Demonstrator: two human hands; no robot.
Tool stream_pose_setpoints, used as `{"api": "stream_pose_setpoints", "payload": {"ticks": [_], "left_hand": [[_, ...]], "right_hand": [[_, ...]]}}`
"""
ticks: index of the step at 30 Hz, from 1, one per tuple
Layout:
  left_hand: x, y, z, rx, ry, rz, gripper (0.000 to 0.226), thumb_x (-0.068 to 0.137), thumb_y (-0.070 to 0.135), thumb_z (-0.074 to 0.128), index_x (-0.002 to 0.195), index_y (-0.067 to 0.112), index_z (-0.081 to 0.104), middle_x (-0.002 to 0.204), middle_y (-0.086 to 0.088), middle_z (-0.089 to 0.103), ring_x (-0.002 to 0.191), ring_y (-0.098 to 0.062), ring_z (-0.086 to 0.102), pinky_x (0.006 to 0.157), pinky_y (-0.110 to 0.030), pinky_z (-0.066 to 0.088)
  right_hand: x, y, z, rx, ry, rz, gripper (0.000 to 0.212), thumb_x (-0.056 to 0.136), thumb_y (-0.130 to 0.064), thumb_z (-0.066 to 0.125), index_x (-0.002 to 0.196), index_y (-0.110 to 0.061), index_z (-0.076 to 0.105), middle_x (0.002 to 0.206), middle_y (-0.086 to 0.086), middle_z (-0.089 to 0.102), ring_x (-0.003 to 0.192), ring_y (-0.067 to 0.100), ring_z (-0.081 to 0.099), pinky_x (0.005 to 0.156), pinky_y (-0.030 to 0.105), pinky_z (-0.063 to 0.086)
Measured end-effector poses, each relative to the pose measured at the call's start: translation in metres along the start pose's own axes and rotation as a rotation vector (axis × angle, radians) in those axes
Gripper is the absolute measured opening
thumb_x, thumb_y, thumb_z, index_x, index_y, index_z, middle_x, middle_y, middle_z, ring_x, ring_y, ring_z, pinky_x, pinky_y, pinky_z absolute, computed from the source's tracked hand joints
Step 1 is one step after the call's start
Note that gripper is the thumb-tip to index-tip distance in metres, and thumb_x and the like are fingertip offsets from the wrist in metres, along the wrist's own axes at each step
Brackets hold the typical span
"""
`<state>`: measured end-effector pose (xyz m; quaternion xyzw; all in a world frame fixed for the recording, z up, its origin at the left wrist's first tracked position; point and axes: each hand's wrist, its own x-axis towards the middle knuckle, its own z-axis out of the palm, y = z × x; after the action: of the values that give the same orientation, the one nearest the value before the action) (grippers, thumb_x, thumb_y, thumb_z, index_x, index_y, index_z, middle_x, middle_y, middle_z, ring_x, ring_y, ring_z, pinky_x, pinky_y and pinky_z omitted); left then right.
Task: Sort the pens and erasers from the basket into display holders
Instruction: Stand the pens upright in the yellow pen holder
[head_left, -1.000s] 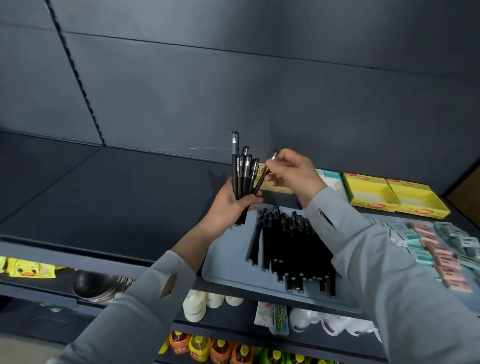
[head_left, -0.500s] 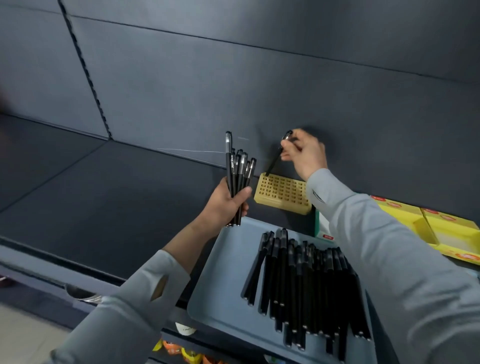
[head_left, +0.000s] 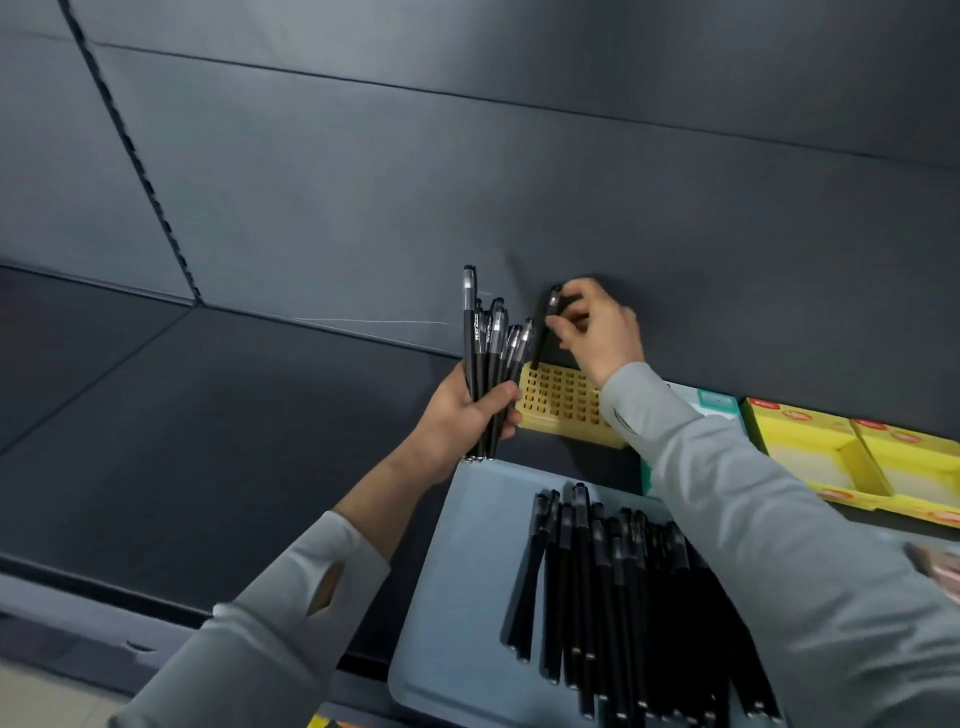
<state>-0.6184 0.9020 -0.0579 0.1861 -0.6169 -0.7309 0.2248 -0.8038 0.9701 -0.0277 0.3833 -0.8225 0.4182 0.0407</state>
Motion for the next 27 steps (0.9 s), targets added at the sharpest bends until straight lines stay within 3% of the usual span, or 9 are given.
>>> {"api": "stream_pose_setpoints", "payload": {"ticks": [3, 7, 10, 13, 15, 18, 23, 27], "left_hand": [[0.007, 0.0, 0.005, -0.044, -0.014, -0.017, 0.025, 0.095, 0.009, 0.057, 0.116, -0.002, 0.049, 0.089, -0.008, 0.065, 0.071, -0.014, 0.066, 0.067, -0.027, 0.057], [0.014, 0.0, 0.015, -0.08, -0.027, -0.022, 0.02, 0.096, 0.008, 0.056, 0.115, 0.002, 0.053, 0.088, -0.005, 0.067, 0.072, -0.013, 0.068, 0.067, -0.027, 0.059], [0.017, -0.003, 0.019, -0.083, -0.04, -0.034, 0.021, 0.096, 0.008, 0.056, 0.116, 0.003, 0.054, 0.091, -0.007, 0.068, 0.076, -0.016, 0.069, 0.068, -0.028, 0.059], [0.022, -0.009, 0.017, -0.059, -0.013, -0.056, 0.021, 0.096, 0.008, 0.056, 0.117, 0.002, 0.054, 0.101, -0.014, 0.07, 0.082, -0.021, 0.071, 0.069, -0.03, 0.059], [0.025, -0.012, 0.013, -0.039, 0.041, -0.075, 0.021, 0.096, 0.008, 0.057, 0.115, 0.001, 0.052, 0.1, -0.015, 0.069, 0.078, -0.02, 0.071, 0.069, -0.03, 0.059], [0.028, -0.014, 0.006, -0.026, 0.129, -0.085, 0.015, 0.094, 0.006, 0.059, 0.107, 0.003, 0.053, 0.088, -0.01, 0.065, 0.067, -0.013, 0.066, 0.065, -0.027, 0.059], [0.032, -0.013, 0.005, -0.047, 0.17, -0.06, 0.008, 0.093, 0.006, 0.061, 0.095, 0.011, 0.055, 0.076, -0.004, 0.064, 0.062, -0.009, 0.062, 0.067, -0.031, 0.058], [0.037, -0.013, 0.0, -0.053, 0.177, -0.059, 0.01, 0.092, 0.008, 0.062, 0.094, 0.014, 0.055, 0.077, -0.003, 0.061, 0.068, -0.011, 0.062, 0.072, -0.033, 0.058]], "right_hand": [[-0.013, -0.014, -0.013, -0.013, 0.138, -0.069, 0.012, 0.088, -0.026, 0.066, 0.097, -0.018, 0.061, 0.08, -0.005, 0.063, 0.075, 0.016, 0.062, 0.073, 0.03, 0.049], [-0.03, -0.03, -0.024, 0.329, -0.175, 0.184, 0.024, 0.091, -0.041, 0.062, 0.08, -0.02, 0.068, 0.07, -0.005, 0.067, 0.066, 0.011, 0.064, 0.061, 0.025, 0.05], [-0.038, -0.026, -0.025, 0.461, -0.287, 0.221, 0.019, 0.089, -0.026, 0.069, 0.077, -0.012, 0.066, 0.066, 0.002, 0.064, 0.064, 0.019, 0.058, 0.058, 0.023, 0.049], [-0.035, -0.02, -0.03, 0.531, -0.211, 0.266, 0.017, 0.092, -0.013, 0.064, 0.076, -0.007, 0.061, 0.062, 0.002, 0.063, 0.057, 0.012, 0.061, 0.053, 0.021, 0.049], [-0.025, -0.012, -0.038, 0.513, -0.036, 0.289, 0.018, 0.095, -0.015, 0.06, 0.077, -0.009, 0.061, 0.065, 0.001, 0.066, 0.059, 0.012, 0.066, 0.058, 0.028, 0.053], [-0.01, 0.0, -0.041, 0.285, 0.152, 0.197, 0.015, 0.095, -0.021, 0.058, 0.081, -0.016, 0.06, 0.07, -0.002, 0.069, 0.062, 0.015, 0.07, 0.073, 0.038, 0.059], [-0.006, 0.0, -0.018, 0.106, 0.139, 0.059, 0.015, 0.095, -0.028, 0.057, 0.09, -0.014, 0.061, 0.076, -0.003, 0.07, 0.065, 0.011, 0.07, 0.083, 0.042, 0.057], [-0.001, 0.009, -0.006, 0.052, 0.083, 0.038, 0.015, 0.094, -0.031, 0.057, 0.085, -0.02, 0.058, 0.075, -0.005, 0.07, 0.066, 0.012, 0.07, 0.082, 0.044, 0.057]]}}
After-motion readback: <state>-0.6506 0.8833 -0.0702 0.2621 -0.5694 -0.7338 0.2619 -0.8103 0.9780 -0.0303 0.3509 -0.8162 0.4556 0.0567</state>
